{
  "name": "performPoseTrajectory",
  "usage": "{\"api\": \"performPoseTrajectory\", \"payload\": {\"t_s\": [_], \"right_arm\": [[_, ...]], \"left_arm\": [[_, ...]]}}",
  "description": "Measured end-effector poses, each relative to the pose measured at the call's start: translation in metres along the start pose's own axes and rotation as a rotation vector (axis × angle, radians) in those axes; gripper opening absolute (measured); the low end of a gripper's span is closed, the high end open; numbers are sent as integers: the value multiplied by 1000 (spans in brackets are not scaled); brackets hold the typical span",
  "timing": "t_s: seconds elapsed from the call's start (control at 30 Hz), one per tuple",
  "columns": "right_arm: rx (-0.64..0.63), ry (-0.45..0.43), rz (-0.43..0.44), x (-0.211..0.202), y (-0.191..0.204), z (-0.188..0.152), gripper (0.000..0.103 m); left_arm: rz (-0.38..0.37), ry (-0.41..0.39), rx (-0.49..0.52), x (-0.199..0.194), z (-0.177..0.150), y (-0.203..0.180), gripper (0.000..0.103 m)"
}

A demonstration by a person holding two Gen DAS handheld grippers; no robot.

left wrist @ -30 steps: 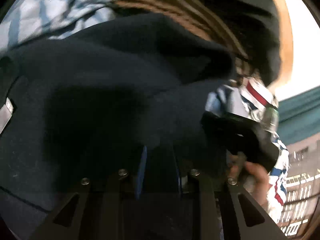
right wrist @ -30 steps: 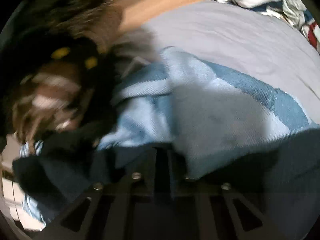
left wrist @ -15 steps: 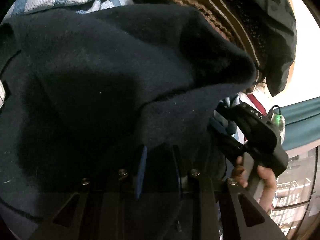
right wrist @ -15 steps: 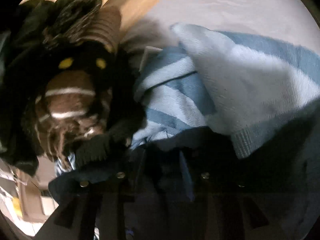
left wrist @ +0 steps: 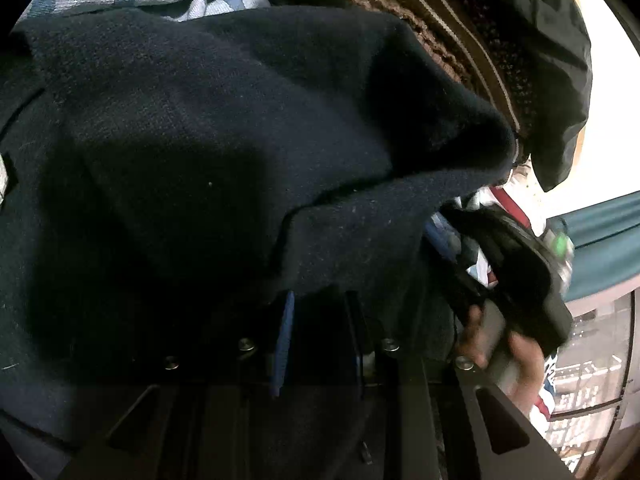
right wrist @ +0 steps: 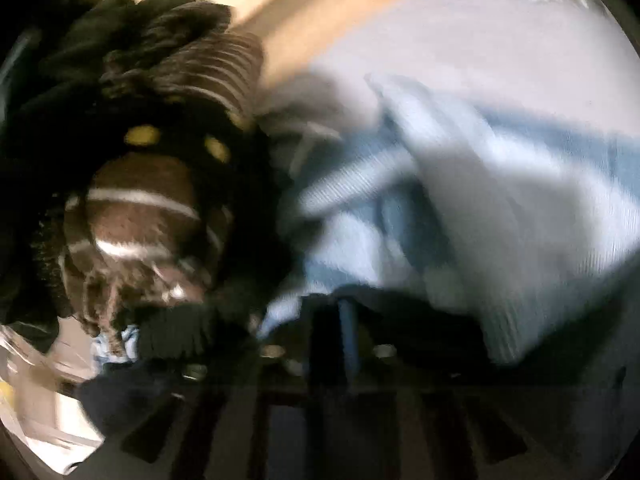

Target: Fold clothes

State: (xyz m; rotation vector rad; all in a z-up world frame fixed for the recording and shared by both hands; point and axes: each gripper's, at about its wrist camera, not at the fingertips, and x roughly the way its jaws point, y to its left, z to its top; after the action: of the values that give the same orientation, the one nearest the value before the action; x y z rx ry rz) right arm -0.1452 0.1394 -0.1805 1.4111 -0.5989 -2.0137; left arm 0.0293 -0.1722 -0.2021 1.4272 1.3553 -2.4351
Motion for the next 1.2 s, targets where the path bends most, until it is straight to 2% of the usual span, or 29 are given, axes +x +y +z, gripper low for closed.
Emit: {"api": "performPoseTrajectory", "payload": {"t_s": [0.03, 0.07, 0.1, 0.23, 0.27, 0.3, 0.33, 0.37, 0.43, 0.53, 0.57, 0.6, 0.7, 0.77, 0.83, 0.87, 0.9, 0.93, 1.0, 1.07, 1.1, 1.13, 1.2], "right_arm": [[14, -9, 4, -10, -2, -4, 50], [22, -34, 9, -26, -3, -9, 70], [29, -67, 17, -45, -5, -16, 82], [69, -193, 53, -128, -25, -52, 83], [88, -204, 24, -137, -32, -55, 83], [111, -212, -22, -141, -38, -54, 83], [134, -220, -69, -146, -43, -54, 82], [161, -226, -126, -155, -54, -59, 82], [224, -247, -254, -178, -82, -77, 78], [321, -315, -432, -200, -126, -106, 79], [344, -316, -476, -204, -139, -118, 74], [342, -318, -482, -205, -144, -124, 68], [294, -310, -463, -220, -139, -124, 64], [295, -375, -418, -241, -136, -125, 64], [357, -399, -406, -260, -145, -129, 62], [398, -385, -413, -266, -157, -131, 47], [442, -358, -426, -270, -172, -133, 37], [482, -316, -452, -271, -187, -133, 37], [544, -235, -492, -266, -209, -129, 27], [578, -210, -468, -256, -210, -119, 29], [595, -198, -456, -251, -210, -113, 38], [596, -178, -456, -247, -210, -108, 41], [569, -136, -490, -231, -205, -102, 41]], "left_arm": [[-4, -1, -10, 1, -1, 0, 25], [-11, -4, -24, 1, -1, 1, 25], [-21, -4, -42, 1, -2, 1, 25], [-79, 2, -79, -13, -6, -4, 25], [-95, 4, -86, -18, -7, -6, 27], [-111, 6, -93, -22, -8, -8, 30], [-126, 7, -98, -28, -9, -9, 41], [-129, -4, -84, -42, -17, -11, 57], [-168, -36, -66, -68, -32, -7, 70], [-207, -67, -56, -104, -53, 2, 70], [-208, -67, -63, -116, -59, 7, 70], [-193, -59, -81, -128, -65, 12, 70], [-165, -74, -124, -165, -82, 29, 70], [-117, -138, -153, -193, -95, 45, 70], [-50, -201, -208, -211, -109, 60, 70], [-16, -229, -239, -219, -115, 68, 70], [12, -250, -273, -227, -120, 75, 70], [29, -268, -301, -233, -125, 82, 70], [54, -288, -342, -240, -130, 90, 70], [46, -282, -346, -240, -133, 91, 70], [42, -279, -347, -240, -134, 91, 70], [38, -275, -344, -240, -135, 89, 70], [29, -266, -337, -241, -138, 86, 70]]}}
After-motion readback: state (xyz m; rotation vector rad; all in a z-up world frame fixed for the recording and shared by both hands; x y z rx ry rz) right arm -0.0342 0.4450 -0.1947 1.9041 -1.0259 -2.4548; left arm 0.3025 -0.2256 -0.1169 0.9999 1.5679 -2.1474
